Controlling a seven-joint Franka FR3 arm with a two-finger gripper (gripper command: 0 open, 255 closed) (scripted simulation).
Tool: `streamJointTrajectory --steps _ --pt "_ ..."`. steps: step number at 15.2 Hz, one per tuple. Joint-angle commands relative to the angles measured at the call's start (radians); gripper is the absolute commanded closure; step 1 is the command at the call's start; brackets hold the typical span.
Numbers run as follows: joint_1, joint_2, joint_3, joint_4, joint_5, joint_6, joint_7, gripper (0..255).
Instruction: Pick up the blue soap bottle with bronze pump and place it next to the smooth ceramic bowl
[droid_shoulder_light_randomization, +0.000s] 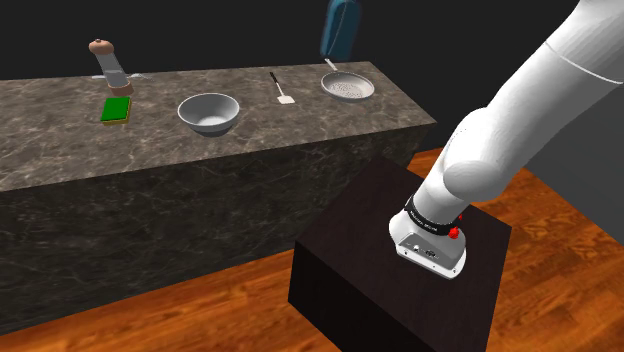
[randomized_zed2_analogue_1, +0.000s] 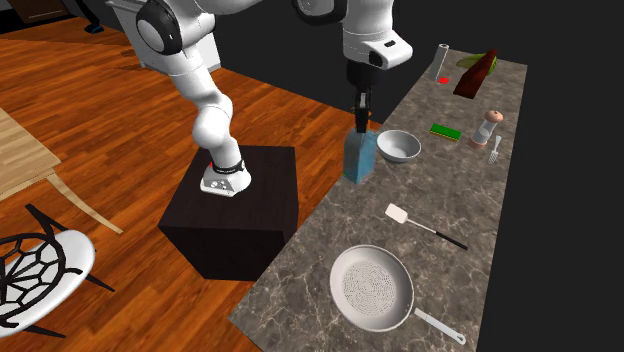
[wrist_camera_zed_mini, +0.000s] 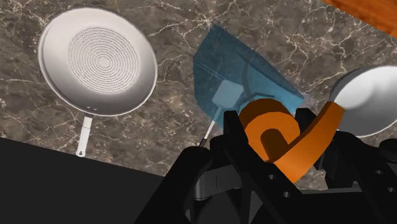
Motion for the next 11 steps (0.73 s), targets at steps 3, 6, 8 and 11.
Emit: streamJointTrajectory --steps 3,6,8,11 --pt "0.03 0.072 0.029 0.025 0.031 0.042 0.056 255" --pt "0.051 0.132 0.049 0.054 0.054 0.068 0.095 255" --pt "0.063 0.175 0.062 0.081 0.07 0.082 0.12 255" --pt "0.081 0.247 0.081 0.132 0.094 0.098 0.155 255"
